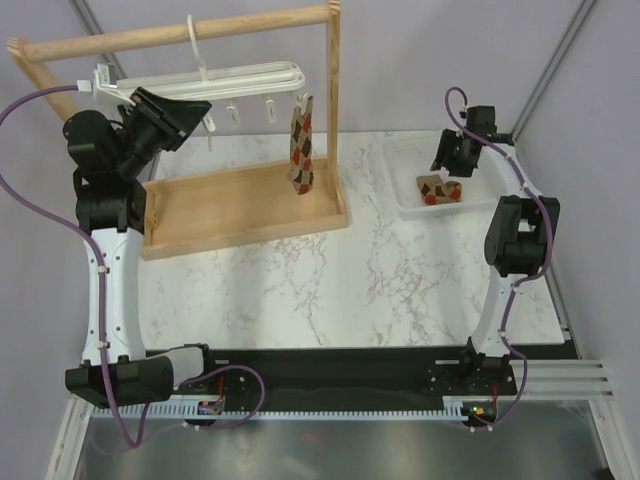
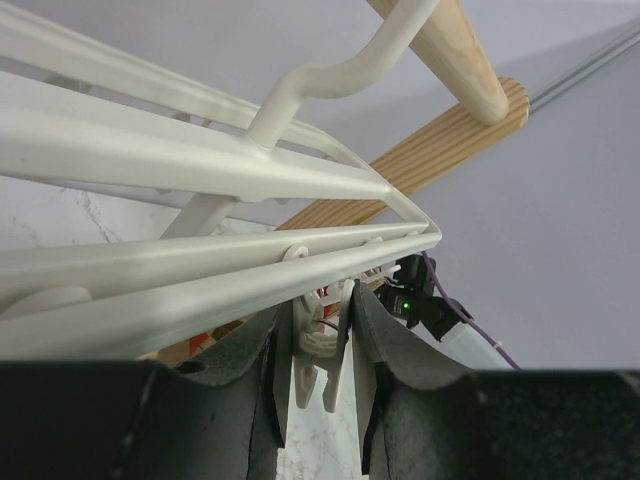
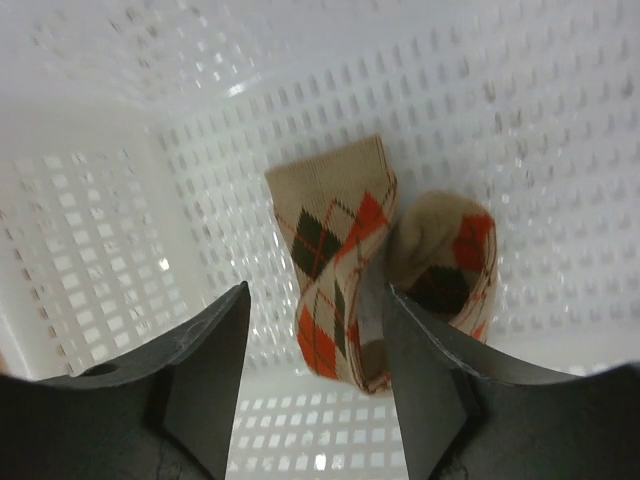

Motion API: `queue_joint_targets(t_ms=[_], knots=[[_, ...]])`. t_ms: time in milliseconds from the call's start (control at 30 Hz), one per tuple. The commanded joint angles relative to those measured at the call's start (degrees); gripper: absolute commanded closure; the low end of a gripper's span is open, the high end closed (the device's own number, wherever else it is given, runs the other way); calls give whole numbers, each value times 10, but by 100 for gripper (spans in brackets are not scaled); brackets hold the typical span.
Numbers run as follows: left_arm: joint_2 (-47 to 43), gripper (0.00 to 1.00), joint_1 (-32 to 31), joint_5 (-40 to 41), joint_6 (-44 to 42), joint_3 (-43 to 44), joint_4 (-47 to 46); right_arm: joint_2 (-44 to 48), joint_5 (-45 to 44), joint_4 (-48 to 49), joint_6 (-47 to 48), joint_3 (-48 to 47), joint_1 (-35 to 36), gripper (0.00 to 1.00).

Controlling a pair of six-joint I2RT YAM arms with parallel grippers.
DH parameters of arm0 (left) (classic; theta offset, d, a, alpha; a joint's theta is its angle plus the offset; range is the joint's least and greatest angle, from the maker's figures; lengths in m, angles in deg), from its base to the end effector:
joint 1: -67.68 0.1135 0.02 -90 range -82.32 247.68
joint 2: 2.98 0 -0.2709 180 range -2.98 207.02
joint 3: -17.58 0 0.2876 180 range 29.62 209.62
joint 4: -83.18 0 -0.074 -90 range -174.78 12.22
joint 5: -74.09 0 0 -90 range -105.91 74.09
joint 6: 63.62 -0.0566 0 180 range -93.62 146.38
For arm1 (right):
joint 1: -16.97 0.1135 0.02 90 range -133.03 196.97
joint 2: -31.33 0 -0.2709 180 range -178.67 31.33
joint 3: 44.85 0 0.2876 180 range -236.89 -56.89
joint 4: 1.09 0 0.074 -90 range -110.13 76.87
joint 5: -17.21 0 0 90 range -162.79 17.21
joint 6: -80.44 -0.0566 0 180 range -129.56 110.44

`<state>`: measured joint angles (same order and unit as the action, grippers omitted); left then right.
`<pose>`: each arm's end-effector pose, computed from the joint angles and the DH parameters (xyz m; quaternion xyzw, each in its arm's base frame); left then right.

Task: Clip the socks to the hanger
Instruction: Pick up the sock from the bin.

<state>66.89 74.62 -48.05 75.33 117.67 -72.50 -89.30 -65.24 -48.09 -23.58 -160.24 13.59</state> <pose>0.2980 0.0059 0.5251 -0.1200 0.6649 -0.4289 0.5997 0.5236 -0.0235 0.2175 0.1218 0.9365 0.0920 0.3157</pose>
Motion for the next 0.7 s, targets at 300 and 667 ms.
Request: queue_joint_targets(t_ms=[300,667], knots=[[-22,98,0,-34,-9,-13,-28,-146,3,-52,56,-213,1,38],[-18,98,0,-45,-2,0,-34,-224,-10,-53,62,-230,9,39]])
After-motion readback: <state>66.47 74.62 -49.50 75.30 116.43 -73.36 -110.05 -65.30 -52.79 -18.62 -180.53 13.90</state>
